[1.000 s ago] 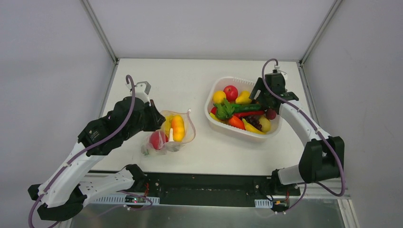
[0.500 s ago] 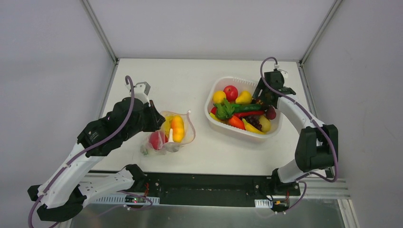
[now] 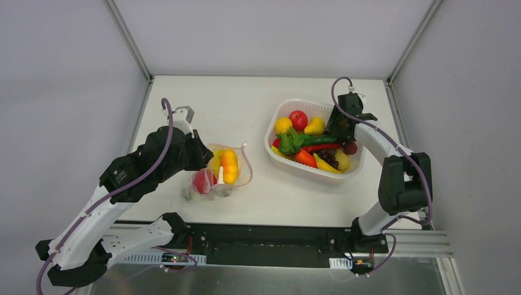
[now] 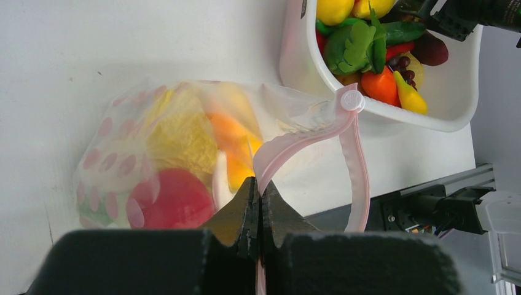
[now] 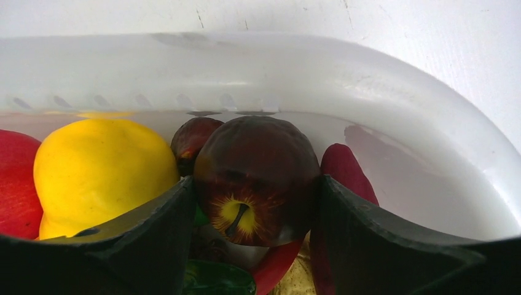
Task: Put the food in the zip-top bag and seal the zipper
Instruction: Adjust the fake fruit in the bin.
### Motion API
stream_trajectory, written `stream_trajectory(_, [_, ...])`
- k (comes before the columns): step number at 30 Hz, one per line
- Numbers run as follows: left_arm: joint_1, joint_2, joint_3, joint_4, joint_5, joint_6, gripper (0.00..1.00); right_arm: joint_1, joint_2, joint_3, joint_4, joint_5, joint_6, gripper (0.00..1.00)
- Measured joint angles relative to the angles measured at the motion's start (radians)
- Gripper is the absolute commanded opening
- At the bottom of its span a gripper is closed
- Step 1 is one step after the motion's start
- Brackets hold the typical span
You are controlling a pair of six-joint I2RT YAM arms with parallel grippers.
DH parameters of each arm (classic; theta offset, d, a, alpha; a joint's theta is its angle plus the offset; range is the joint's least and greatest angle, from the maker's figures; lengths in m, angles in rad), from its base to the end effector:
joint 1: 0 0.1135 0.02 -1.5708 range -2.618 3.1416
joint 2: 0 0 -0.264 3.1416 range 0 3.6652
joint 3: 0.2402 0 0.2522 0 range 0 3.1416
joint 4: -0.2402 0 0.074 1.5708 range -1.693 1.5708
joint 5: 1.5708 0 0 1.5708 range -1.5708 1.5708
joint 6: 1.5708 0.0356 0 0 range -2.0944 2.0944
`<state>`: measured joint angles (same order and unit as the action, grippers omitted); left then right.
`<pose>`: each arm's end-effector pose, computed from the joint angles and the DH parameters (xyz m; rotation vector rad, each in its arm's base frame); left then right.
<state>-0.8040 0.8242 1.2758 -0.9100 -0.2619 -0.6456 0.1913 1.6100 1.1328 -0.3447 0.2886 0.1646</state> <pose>0.0983 -0.0888 0.4202 -0.0052 2.0745 -0.6483 0.3447 0.0564 0.2389 0.1029 2.3536 -0.1728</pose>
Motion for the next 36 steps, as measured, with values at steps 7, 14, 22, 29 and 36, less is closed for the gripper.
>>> stream_trajectory(7, [0.0,0.0,0.0,0.0,0.0,0.0,0.0,0.0,-0.015,-0.007,0.01,-0.027,-0.001,0.53])
stream_trajectory(14, [0.0,0.0,0.0,0.0,0.0,-0.001,0.0,0.0,-0.117,-0.033,0.027,-0.054,0.001,0.51])
stream_trajectory(22, [0.0,0.001,0.0,0.0,0.0,-0.001,0.0,0.0,-0.255,-0.064,0.051,-0.183,0.045,0.51])
stream_trajectory(29, [0.0,0.003,-0.004,0.009,0.001,-0.002,0.0,0.029,-0.315,-0.101,0.071,-0.389,0.078,0.54])
stream_trajectory(36, [0.0,0.002,-0.014,0.015,0.005,-0.015,0.0,0.078,-0.261,-0.091,0.064,-0.462,0.053,0.61])
